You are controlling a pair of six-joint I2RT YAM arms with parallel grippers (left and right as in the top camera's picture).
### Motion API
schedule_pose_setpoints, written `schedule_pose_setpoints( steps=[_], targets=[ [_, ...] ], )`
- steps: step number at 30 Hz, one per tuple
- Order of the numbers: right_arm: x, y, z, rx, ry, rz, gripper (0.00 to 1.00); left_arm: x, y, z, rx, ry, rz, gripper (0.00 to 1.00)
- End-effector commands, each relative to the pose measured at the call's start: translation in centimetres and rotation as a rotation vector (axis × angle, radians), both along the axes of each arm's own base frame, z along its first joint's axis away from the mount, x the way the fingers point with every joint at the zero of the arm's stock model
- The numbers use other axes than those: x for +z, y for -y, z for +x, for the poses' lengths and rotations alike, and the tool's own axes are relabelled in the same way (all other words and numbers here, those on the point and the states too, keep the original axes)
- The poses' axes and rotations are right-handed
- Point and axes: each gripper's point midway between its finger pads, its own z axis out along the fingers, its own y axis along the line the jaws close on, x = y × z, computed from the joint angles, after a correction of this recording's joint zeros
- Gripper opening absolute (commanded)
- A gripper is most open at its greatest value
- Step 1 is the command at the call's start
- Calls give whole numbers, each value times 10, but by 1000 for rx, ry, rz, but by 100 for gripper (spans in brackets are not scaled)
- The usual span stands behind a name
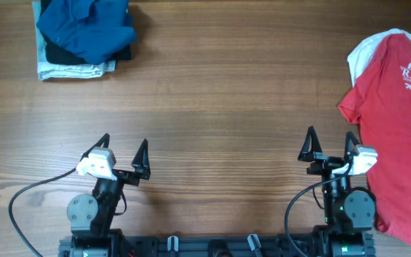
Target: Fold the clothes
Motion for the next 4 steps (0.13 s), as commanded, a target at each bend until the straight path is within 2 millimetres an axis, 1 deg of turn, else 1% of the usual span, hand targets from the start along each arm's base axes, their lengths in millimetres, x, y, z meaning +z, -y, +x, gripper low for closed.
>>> schedule_pose_setpoints(
  steps=[1, 4],
  targets=[
    [2, -1, -1, 5, 14, 4, 100, -2, 0, 0, 5, 5, 16, 100],
    [2, -1, -1, 5, 14, 4, 100, -2, 0, 0, 4, 5, 17, 100]
  ],
)
